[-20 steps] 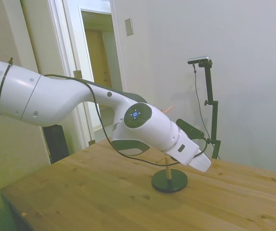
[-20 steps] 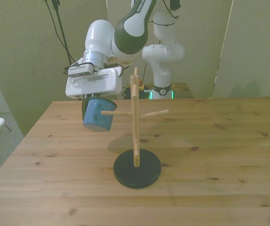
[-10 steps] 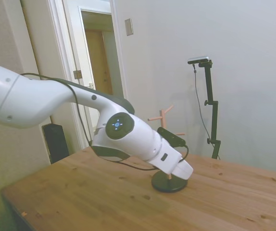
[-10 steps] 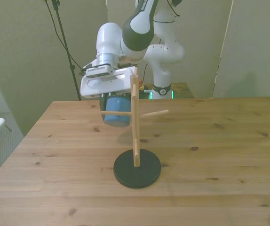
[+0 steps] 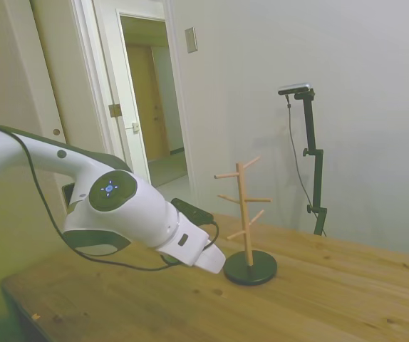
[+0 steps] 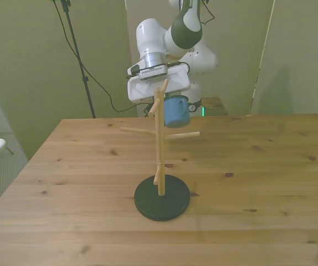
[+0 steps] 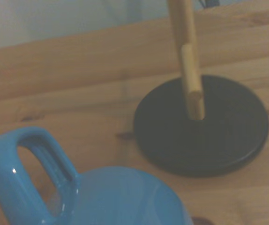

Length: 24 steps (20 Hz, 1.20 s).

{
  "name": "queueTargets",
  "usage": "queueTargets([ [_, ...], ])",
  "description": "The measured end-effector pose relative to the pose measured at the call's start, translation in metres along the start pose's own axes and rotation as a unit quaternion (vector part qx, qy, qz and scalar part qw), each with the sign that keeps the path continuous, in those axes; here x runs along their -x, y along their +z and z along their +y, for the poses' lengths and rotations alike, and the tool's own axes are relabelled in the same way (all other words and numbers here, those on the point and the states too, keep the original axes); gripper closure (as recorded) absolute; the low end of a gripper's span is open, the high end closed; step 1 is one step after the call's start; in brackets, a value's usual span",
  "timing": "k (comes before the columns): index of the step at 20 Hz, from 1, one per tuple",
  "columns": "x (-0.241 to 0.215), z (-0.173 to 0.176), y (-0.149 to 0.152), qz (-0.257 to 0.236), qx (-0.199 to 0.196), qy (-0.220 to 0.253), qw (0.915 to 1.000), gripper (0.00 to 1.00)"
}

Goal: Unload the mug

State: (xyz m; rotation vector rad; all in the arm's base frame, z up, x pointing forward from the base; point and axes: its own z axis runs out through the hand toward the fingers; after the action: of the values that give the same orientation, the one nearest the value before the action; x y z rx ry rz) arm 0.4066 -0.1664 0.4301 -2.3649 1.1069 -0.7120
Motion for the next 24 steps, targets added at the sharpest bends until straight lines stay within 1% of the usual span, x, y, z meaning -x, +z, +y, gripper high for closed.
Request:
queueTargets([
  [3,0.008,-0.010,-0.002,-0.041,0.026,-0.004,0.9988,1.00],
  [6,0.015,-0.019,0.007,-0.072,0.062,-0.001,0.9955,1.00],
  [9,0.018,-0.027,0.032,-0.094,0.108,0.001,0.9897,1.00],
  [12,0.019,-0.039,0.060,-0.111,0.142,0.000,0.9836,1.00],
  [16,0.015,-0.047,0.087,-0.129,0.171,0.001,0.9768,1.00],
  [18,0.010,-0.045,0.095,-0.132,0.181,0.004,0.9745,1.00],
  [21,0.006,-0.040,0.106,-0.143,0.202,0.005,0.9688,1.00],
  [24,0.004,-0.038,0.116,-0.154,0.215,0.009,0.9643,1.00],
])
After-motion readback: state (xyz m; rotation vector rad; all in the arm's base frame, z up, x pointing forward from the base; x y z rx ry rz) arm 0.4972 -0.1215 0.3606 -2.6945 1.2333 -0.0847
